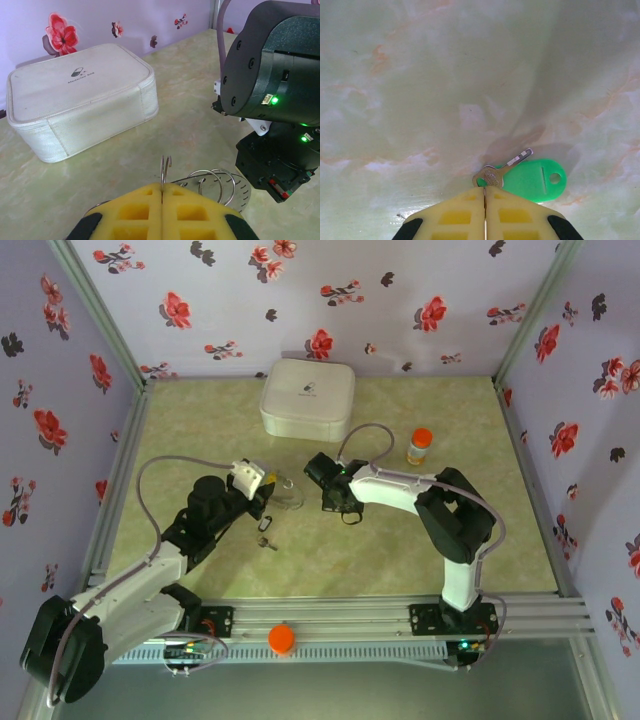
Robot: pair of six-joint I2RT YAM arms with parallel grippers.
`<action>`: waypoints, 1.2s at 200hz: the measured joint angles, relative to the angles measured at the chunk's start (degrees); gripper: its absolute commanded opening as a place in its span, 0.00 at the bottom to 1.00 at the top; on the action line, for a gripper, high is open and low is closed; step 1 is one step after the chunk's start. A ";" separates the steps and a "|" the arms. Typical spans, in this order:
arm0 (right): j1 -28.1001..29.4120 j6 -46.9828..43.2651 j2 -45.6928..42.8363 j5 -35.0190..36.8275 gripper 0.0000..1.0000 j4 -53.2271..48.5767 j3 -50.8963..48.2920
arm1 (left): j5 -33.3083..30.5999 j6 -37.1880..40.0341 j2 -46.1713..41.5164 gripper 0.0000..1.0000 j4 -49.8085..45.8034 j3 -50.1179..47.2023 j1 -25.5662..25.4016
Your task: Put the keys on the keyring
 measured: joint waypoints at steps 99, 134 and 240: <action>0.00 0.00 0.02 -0.02 0.16 -0.02 0.00 | 0.00 0.20 0.00 0.00 -0.17 0.00 0.00; 0.00 0.00 0.07 -0.02 0.16 0.00 0.00 | 0.00 0.20 0.00 0.00 -0.17 0.00 0.00; 0.00 -0.02 0.85 -0.04 0.12 0.00 0.00 | 0.00 0.22 0.00 0.00 -0.17 0.00 0.00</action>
